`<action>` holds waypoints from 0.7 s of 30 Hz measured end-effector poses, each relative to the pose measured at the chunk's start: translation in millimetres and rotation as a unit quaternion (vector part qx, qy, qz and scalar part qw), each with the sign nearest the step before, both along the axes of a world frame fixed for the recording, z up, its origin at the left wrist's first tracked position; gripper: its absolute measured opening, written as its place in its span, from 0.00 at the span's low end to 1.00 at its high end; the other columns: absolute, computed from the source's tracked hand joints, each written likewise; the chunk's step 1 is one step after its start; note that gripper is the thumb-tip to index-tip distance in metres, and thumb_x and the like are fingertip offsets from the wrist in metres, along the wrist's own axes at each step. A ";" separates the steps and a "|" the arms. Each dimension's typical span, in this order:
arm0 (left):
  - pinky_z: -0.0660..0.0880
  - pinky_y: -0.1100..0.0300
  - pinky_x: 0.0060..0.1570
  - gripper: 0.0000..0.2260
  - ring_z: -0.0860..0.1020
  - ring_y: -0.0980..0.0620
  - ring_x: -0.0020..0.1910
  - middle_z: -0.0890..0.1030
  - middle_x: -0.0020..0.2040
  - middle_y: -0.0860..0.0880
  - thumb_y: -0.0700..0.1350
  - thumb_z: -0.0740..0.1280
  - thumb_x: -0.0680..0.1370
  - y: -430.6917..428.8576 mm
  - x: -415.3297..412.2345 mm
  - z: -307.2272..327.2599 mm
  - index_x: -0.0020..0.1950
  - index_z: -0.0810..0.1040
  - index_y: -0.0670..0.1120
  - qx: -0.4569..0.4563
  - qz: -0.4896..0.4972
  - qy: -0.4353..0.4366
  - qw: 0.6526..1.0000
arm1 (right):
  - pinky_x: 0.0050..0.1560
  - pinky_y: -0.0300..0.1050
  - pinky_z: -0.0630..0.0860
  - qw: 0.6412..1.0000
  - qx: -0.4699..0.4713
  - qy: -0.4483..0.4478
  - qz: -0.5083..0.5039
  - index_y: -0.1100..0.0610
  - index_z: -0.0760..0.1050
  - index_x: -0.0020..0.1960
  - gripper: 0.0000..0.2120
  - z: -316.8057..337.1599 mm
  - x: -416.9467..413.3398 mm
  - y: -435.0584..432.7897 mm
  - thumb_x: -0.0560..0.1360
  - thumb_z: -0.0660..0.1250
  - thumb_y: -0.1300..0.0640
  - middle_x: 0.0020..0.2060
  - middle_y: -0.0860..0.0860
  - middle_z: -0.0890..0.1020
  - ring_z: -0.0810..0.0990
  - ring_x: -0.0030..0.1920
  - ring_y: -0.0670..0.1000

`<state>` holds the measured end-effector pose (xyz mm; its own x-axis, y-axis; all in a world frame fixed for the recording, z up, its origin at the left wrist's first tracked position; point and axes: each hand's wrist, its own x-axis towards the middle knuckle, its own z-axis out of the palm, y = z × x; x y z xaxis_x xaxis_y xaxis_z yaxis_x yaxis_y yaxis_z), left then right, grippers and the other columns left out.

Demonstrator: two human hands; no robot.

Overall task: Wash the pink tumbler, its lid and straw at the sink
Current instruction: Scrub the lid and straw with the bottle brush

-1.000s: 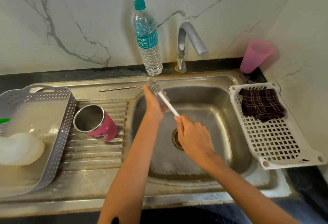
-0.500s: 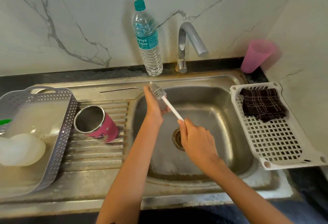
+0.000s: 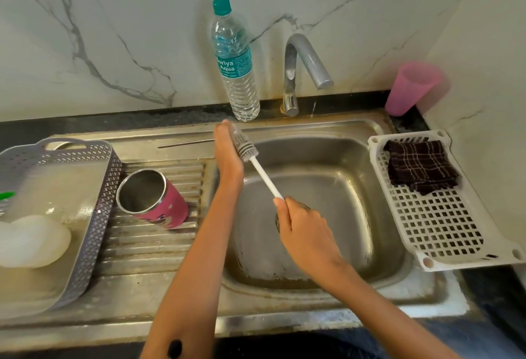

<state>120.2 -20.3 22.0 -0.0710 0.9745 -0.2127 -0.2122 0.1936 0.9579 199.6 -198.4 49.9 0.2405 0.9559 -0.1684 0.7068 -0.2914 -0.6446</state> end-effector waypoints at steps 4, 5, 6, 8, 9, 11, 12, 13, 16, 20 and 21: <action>0.74 0.62 0.41 0.09 0.75 0.59 0.37 0.75 0.41 0.52 0.50 0.55 0.83 -2.7 4.1 -1.4 0.52 0.72 0.47 0.031 0.000 0.011 0.999 | 0.44 0.59 0.76 0.999 -0.007 0.035 -0.018 0.52 0.66 0.41 0.19 2.9 1.1 14.0 0.82 0.47 0.42 0.32 0.54 0.75 0.77 0.40 0.64; 0.72 0.61 0.45 0.09 0.75 0.58 0.40 0.76 0.42 0.53 0.49 0.55 0.83 -4.5 5.2 -3.1 0.49 0.73 0.51 0.043 0.007 0.038 0.998 | 0.45 0.59 0.75 0.999 -0.007 0.043 -0.020 0.53 0.66 0.41 0.20 4.5 1.0 19.7 0.82 0.47 0.42 0.32 0.55 0.74 0.77 0.41 0.64; 0.71 0.59 0.48 0.09 0.75 0.58 0.43 0.77 0.43 0.54 0.50 0.54 0.82 -6.0 5.1 -4.6 0.48 0.72 0.54 0.053 0.010 0.067 0.996 | 0.46 0.58 0.75 0.999 -0.008 0.049 -0.021 0.53 0.66 0.41 0.20 5.6 0.1 23.4 0.82 0.46 0.42 0.33 0.55 0.74 0.77 0.42 0.64; 0.71 0.59 0.48 0.08 0.75 0.58 0.43 0.77 0.44 0.54 0.52 0.54 0.80 -5.7 2.6 -6.4 0.48 0.72 0.55 0.065 0.001 0.080 0.995 | 0.45 0.57 0.75 0.999 -0.005 0.049 -0.018 0.52 0.65 0.41 0.19 3.9 -2.8 22.6 0.82 0.46 0.42 0.32 0.54 0.75 0.78 0.41 0.63; 0.72 0.60 0.45 0.09 0.75 0.57 0.41 0.77 0.42 0.54 0.53 0.55 0.80 -2.9 0.8 -7.6 0.49 0.73 0.52 0.055 0.001 0.062 0.997 | 0.44 0.57 0.75 0.999 -0.004 0.044 -0.015 0.52 0.65 0.41 0.19 1.7 -4.8 17.3 0.82 0.46 0.42 0.32 0.53 0.74 0.77 0.40 0.62; 0.75 0.62 0.35 0.14 0.75 0.57 0.34 0.75 0.38 0.51 0.56 0.56 0.80 0.4 0.1 -6.4 0.52 0.73 0.46 -0.015 0.011 -0.010 1.000 | 0.43 0.57 0.75 1.000 -0.002 0.027 -0.004 0.51 0.65 0.41 0.18 -2.5 -7.0 6.0 0.82 0.46 0.43 0.31 0.50 0.74 0.77 0.38 0.59; 0.74 0.62 0.33 0.17 0.75 0.56 0.33 0.75 0.37 0.51 0.58 0.56 0.81 0.0 1.1 -7.0 0.52 0.73 0.45 -0.056 0.009 -0.032 0.998 | 0.43 0.57 0.75 1.000 0.000 0.016 -0.002 0.51 0.65 0.42 0.18 -4.6 -6.6 3.1 0.82 0.46 0.43 0.31 0.51 0.76 0.77 0.37 0.58; 0.73 0.61 0.34 0.20 0.75 0.54 0.34 0.76 0.36 0.50 0.60 0.54 0.80 -2.3 3.7 -8.2 0.51 0.74 0.45 -0.089 -0.005 -0.034 0.995 | 0.42 0.57 0.76 1.000 0.005 0.002 -0.004 0.52 0.66 0.44 0.19 -4.5 -4.7 4.6 0.82 0.45 0.43 0.32 0.52 0.77 0.77 0.36 0.59; 0.74 0.57 0.42 0.26 0.77 0.50 0.39 0.80 0.39 0.48 0.63 0.49 0.81 -20.2 16.7 -10.0 0.48 0.77 0.45 -0.155 -0.047 -0.035 0.986 | 0.41 0.56 0.76 0.998 0.034 -0.050 -0.007 0.55 0.69 0.47 0.21 -6.5 4.9 24.9 0.82 0.45 0.43 0.33 0.55 0.79 0.79 0.36 0.61; 0.70 0.61 0.33 0.30 0.75 0.46 0.33 0.77 0.37 0.44 0.66 0.48 0.79 -17.8 13.5 -0.7 0.43 0.75 0.43 -0.256 -0.045 -0.202 0.944 | 0.35 0.50 0.72 0.992 0.019 -0.119 0.036 0.54 0.70 0.52 0.20 -15.5 13.9 15.3 0.83 0.45 0.43 0.32 0.53 0.77 0.77 0.34 0.59; 0.69 0.62 0.30 0.30 0.74 0.46 0.33 0.76 0.37 0.43 0.66 0.48 0.79 -15.1 9.1 0.3 0.45 0.75 0.41 -0.270 -0.039 -0.250 0.929 | 0.34 0.48 0.71 0.990 0.011 -0.136 0.042 0.54 0.70 0.54 0.20 -17.9 16.2 5.1 0.82 0.45 0.43 0.32 0.51 0.77 0.76 0.33 0.58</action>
